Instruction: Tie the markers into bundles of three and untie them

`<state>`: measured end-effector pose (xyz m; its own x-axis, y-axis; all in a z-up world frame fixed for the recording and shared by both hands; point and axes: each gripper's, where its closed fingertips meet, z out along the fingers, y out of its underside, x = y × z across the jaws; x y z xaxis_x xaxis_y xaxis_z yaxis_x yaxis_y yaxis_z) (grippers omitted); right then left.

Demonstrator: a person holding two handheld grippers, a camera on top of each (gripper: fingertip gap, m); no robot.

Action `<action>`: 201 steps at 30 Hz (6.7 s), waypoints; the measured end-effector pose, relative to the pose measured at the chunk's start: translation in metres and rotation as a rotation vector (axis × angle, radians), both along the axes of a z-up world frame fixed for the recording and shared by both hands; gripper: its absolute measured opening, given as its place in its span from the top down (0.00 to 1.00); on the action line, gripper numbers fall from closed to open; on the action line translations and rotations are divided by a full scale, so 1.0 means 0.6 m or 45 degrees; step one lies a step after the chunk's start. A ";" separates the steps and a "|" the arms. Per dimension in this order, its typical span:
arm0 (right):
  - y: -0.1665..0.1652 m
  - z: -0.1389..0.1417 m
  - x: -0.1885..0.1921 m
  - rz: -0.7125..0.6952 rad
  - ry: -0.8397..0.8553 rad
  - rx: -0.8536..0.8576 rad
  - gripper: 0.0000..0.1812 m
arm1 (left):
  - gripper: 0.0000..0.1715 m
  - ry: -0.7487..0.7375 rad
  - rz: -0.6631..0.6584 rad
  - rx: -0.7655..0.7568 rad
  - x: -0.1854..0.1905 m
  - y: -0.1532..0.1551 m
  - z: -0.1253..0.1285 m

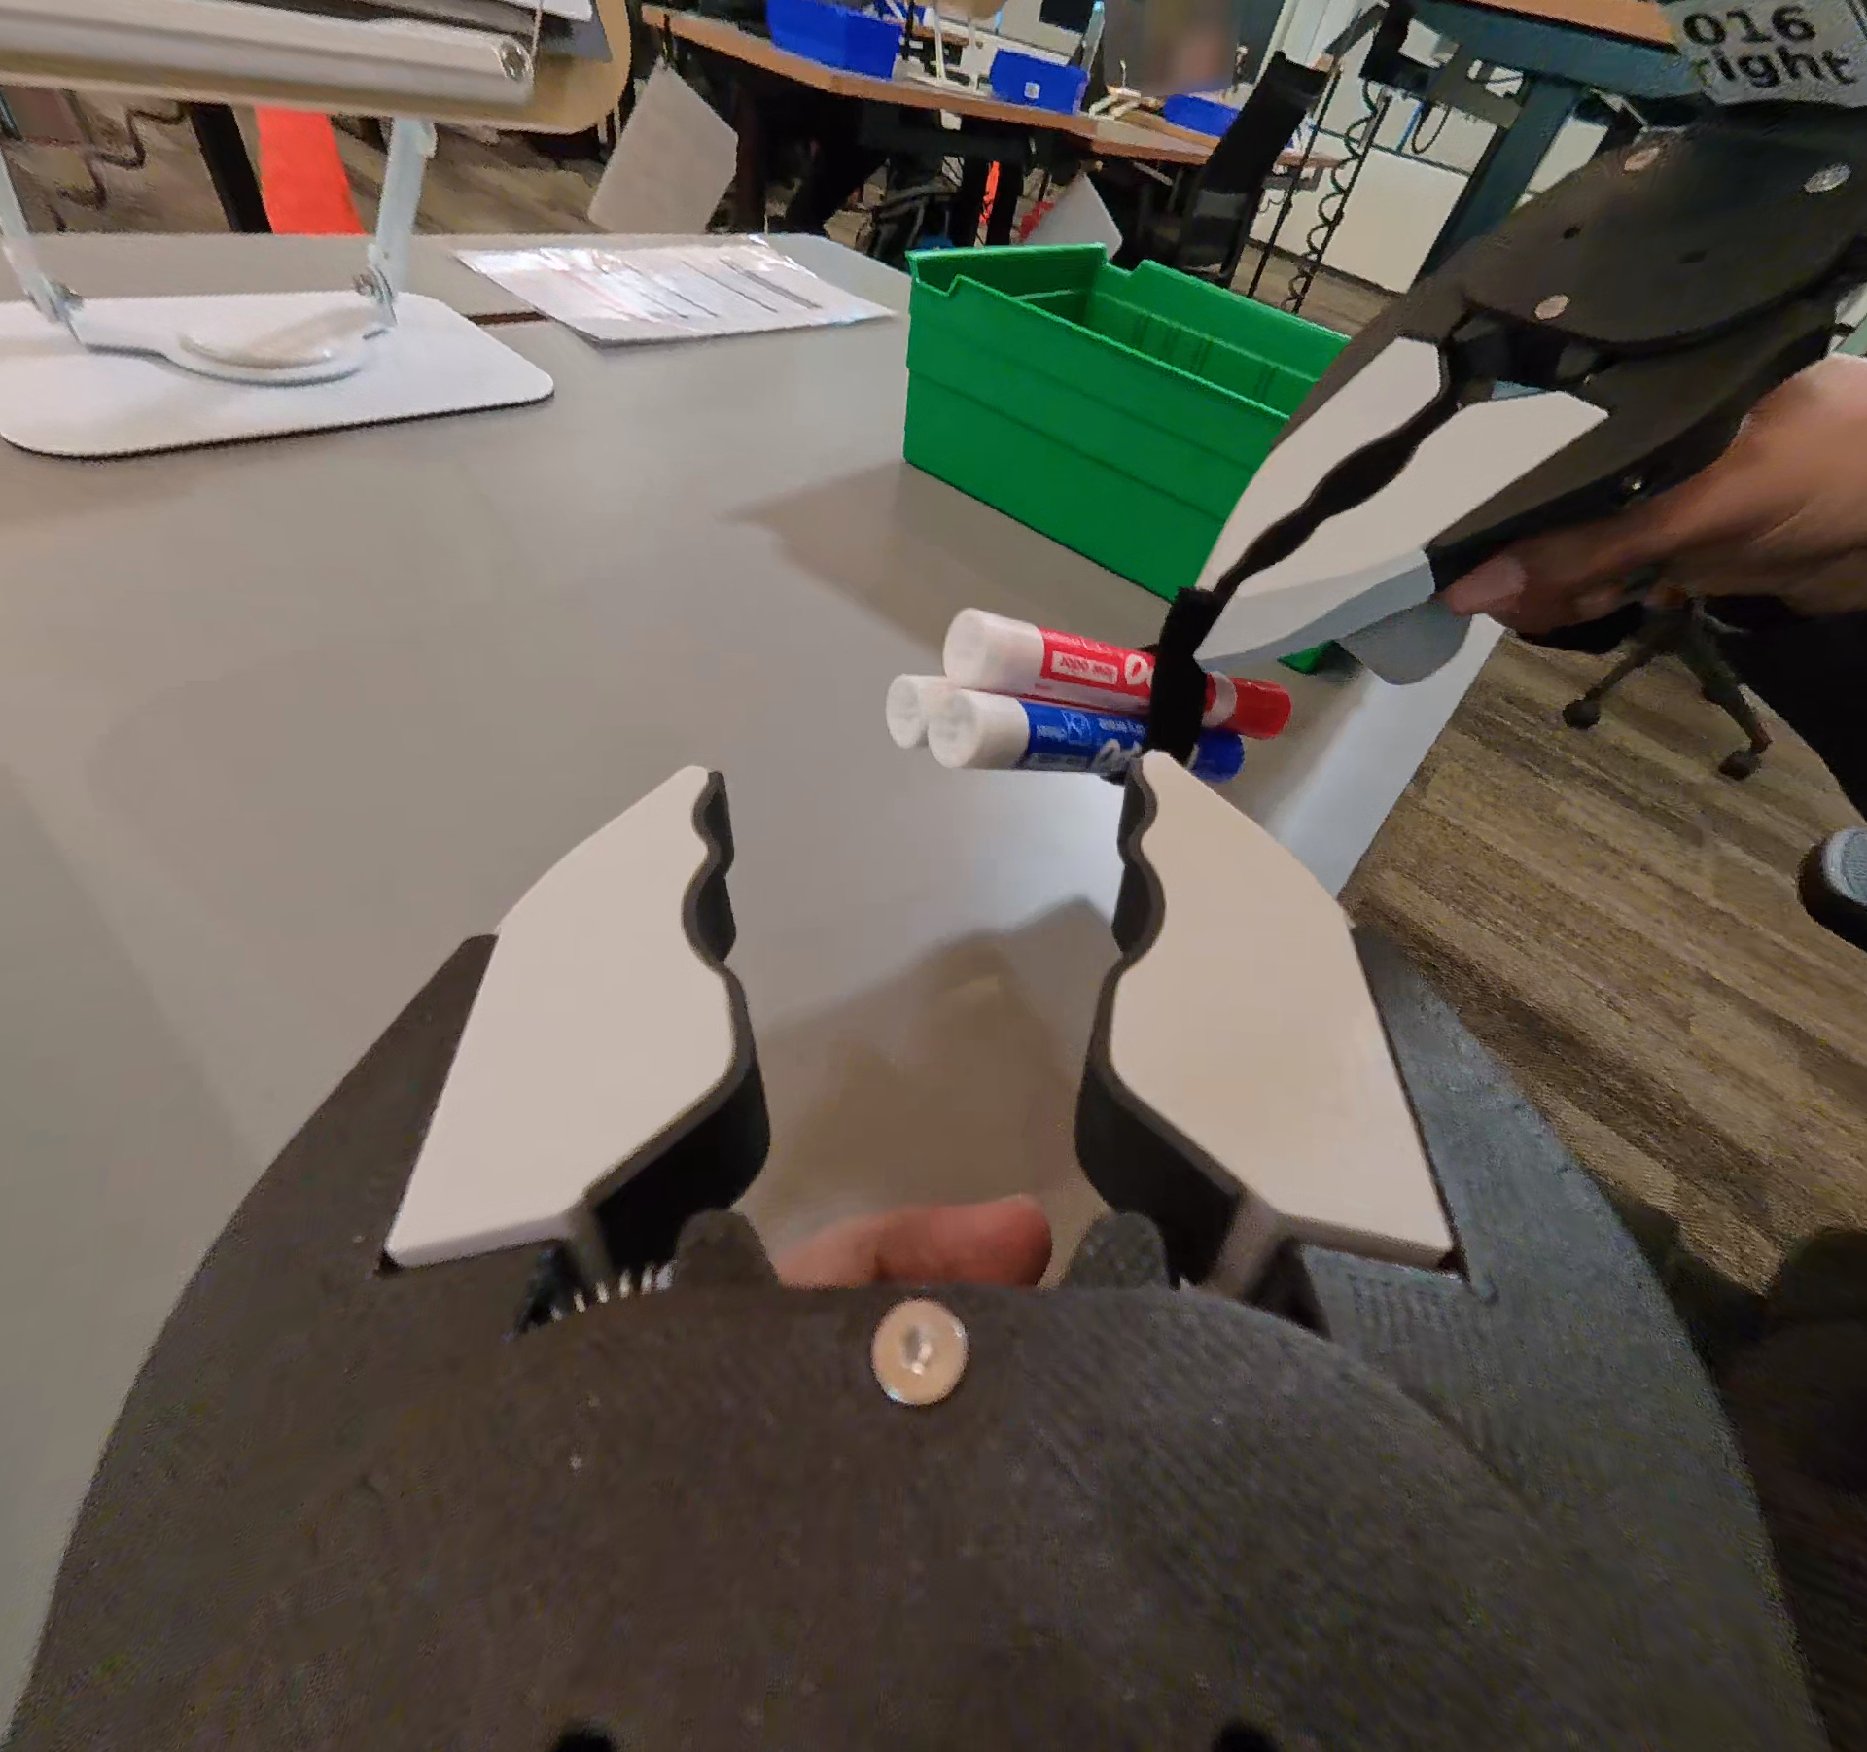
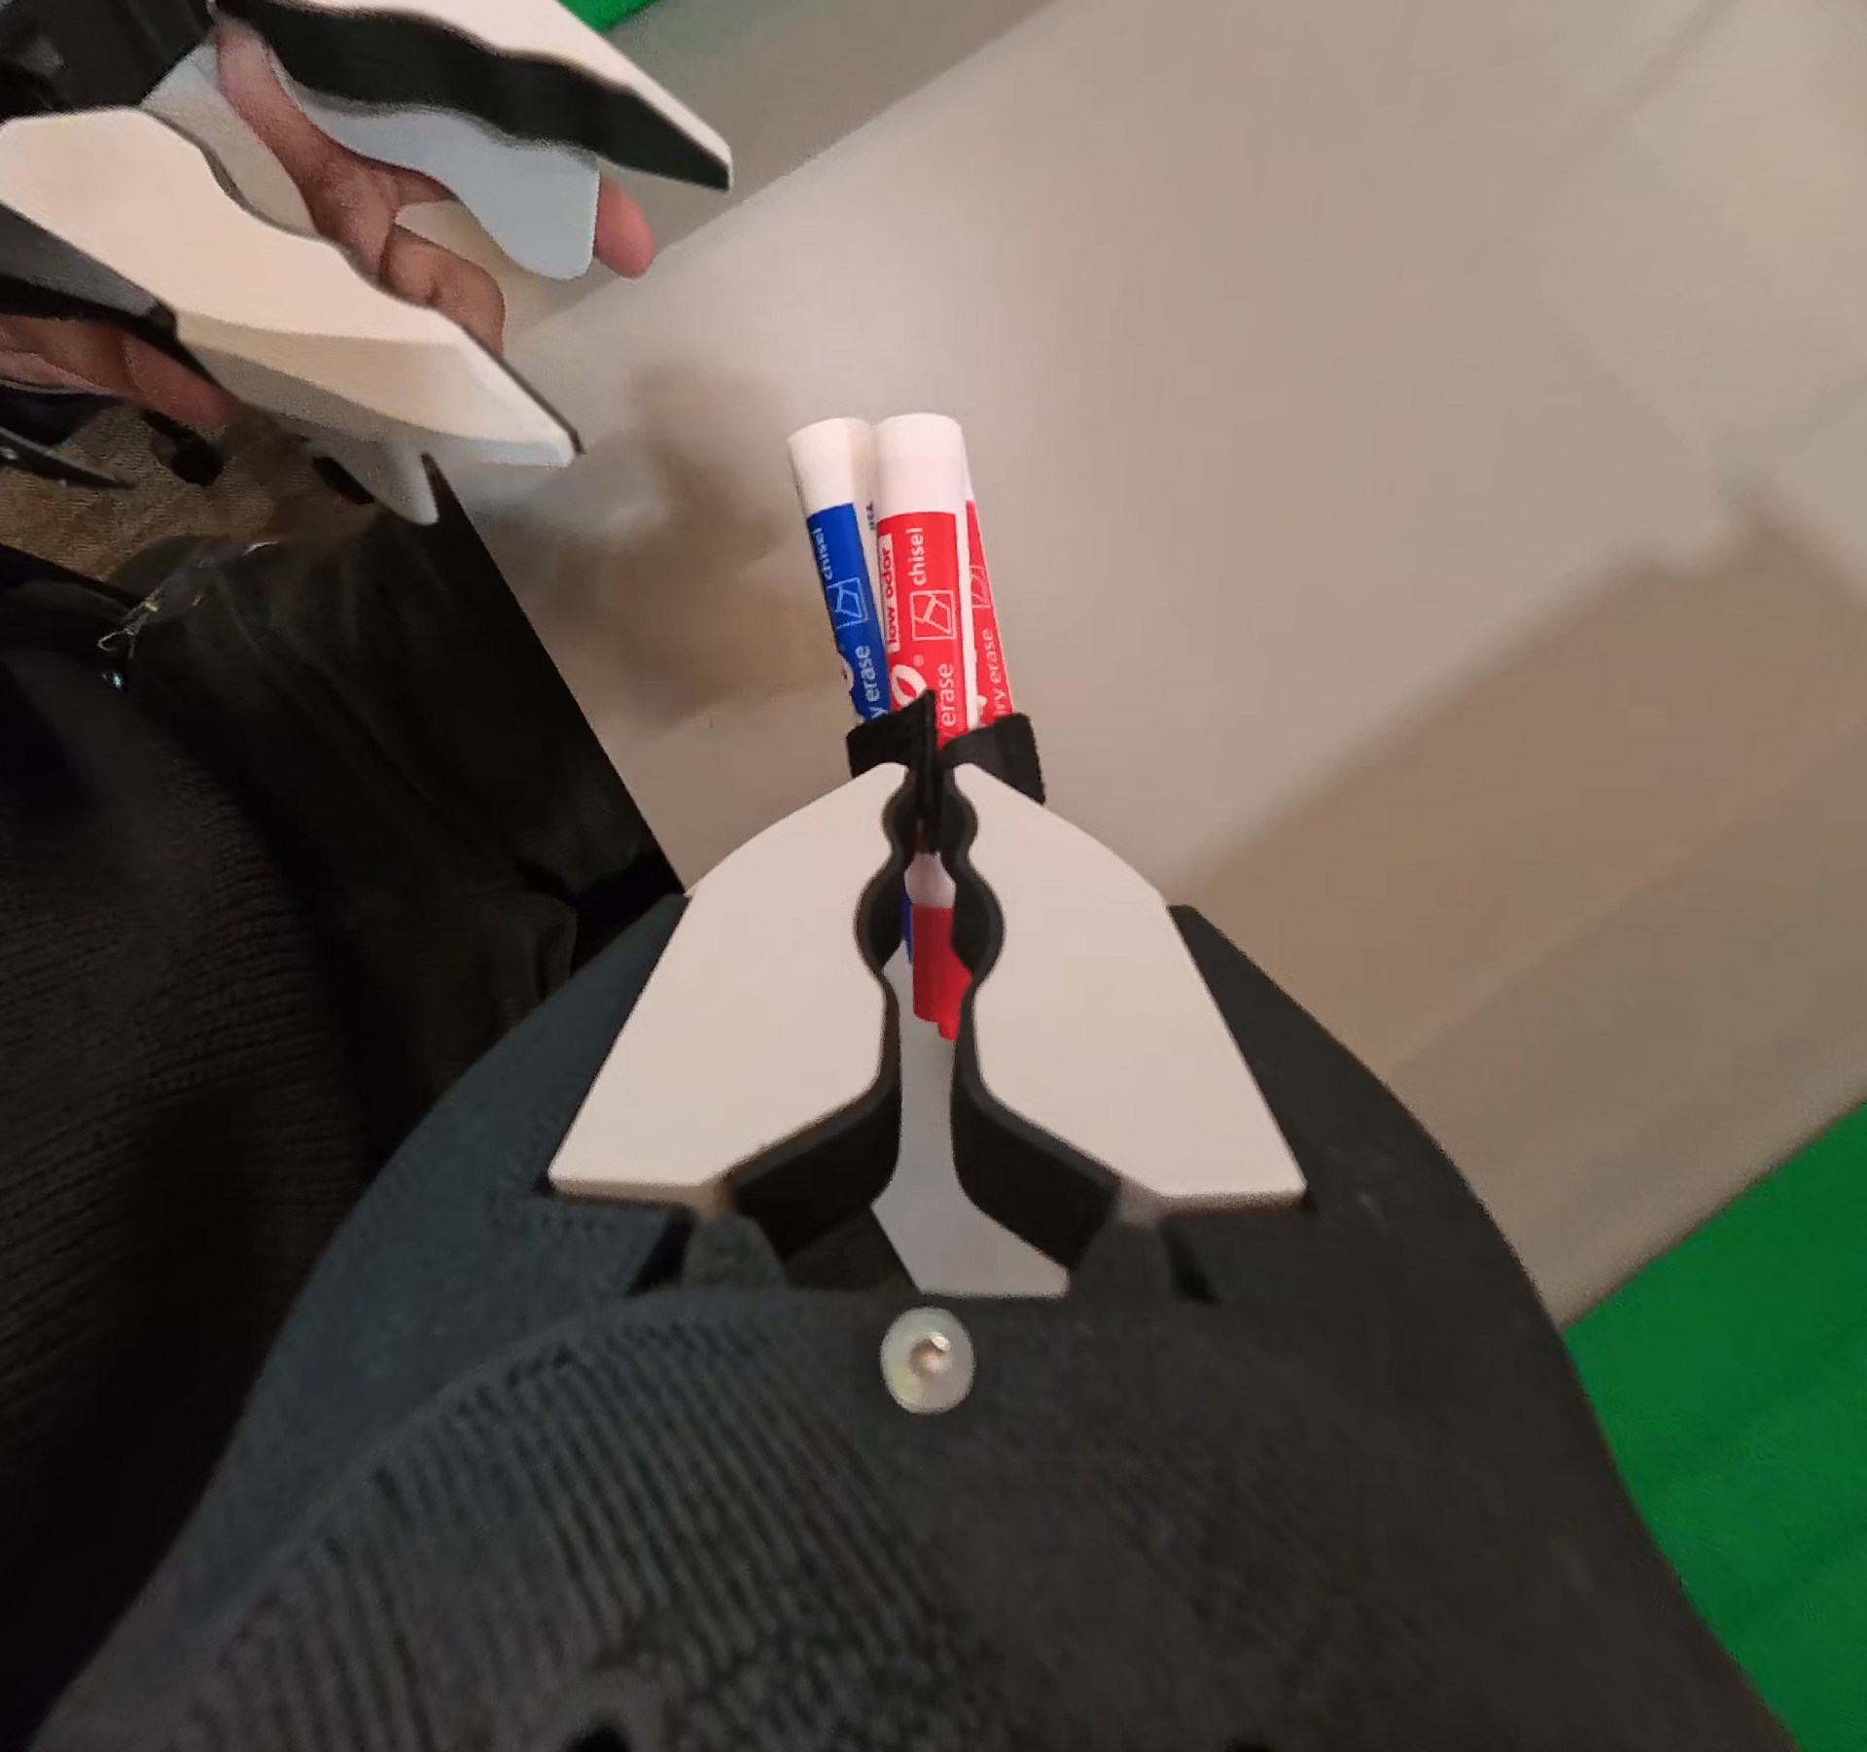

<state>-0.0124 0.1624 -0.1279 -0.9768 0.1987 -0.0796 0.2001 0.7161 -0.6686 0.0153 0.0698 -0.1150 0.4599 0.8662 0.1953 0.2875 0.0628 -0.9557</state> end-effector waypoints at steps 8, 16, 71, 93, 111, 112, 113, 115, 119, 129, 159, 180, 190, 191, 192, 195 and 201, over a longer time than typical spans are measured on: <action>-0.019 0.025 -0.022 0.027 0.026 -0.029 0.98 | 0.61 -0.183 -0.152 -0.077 0.042 0.015 -0.049; -0.051 0.042 -0.006 0.210 0.059 -0.019 0.98 | 0.61 -0.139 -0.172 -0.322 0.078 0.011 -0.071; -0.048 0.013 0.134 0.994 0.183 0.180 0.98 | 0.71 -0.523 -0.441 -0.322 0.103 0.115 -0.105; -0.088 0.043 0.083 0.790 0.356 -0.100 0.99 | 0.80 -0.530 -0.269 -0.141 0.083 0.075 -0.107; -0.148 0.095 0.012 0.228 0.247 -0.574 0.93 | 0.80 -0.420 0.055 0.218 0.048 -0.036 -0.056; -0.156 0.091 0.020 0.217 0.222 -0.589 0.92 | 0.80 -0.410 0.067 0.223 0.048 -0.040 -0.052; -0.164 0.087 0.031 0.216 0.201 -0.605 0.92 | 0.80 -0.405 0.074 0.224 0.048 -0.042 -0.050; -0.179 0.076 0.053 0.233 0.188 -0.601 0.91 | 0.80 -0.402 0.079 0.214 0.049 -0.043 -0.050; -0.195 0.056 0.082 0.273 0.311 -0.535 0.90 | 0.80 -0.379 0.097 0.160 0.049 -0.042 -0.049; -0.203 0.037 0.096 0.270 0.320 -0.510 0.92 | 0.80 -0.350 0.127 0.057 0.048 -0.035 -0.052; -0.199 0.035 0.098 0.294 0.101 -0.559 0.91 | 0.81 -0.239 0.148 -0.267 0.046 -0.034 -0.054; -0.099 0.031 0.132 0.861 -0.215 -0.485 0.99 | 0.81 -0.139 -0.380 -0.315 0.094 0.063 -0.055; -0.092 0.019 0.096 0.773 -0.119 -0.409 0.99 | 0.81 -0.034 -0.451 -0.307 0.102 0.085 -0.026; -0.088 0.021 0.098 0.768 -0.145 -0.424 0.99 | 0.81 -0.040 -0.442 -0.321 0.099 0.087 -0.025; -0.085 0.025 0.097 0.750 -0.169 -0.443 0.99 | 0.81 -0.049 -0.439 -0.340 0.097 0.089 -0.028; -0.077 0.023 0.077 0.651 -0.100 -0.422 0.99 | 0.81 -0.057 -0.460 -0.347 0.092 0.099 -0.035; -0.057 0.005 -0.016 0.208 0.064 -0.410 0.99 | 0.81 -0.158 -0.364 -0.219 0.048 0.082 -0.044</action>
<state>-0.0223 0.1283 -0.1247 -0.9979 0.0126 -0.0638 0.0619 0.4871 -0.8712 0.0441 0.1193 -0.1413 0.6707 0.7308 0.1273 0.3849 -0.1961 -0.9019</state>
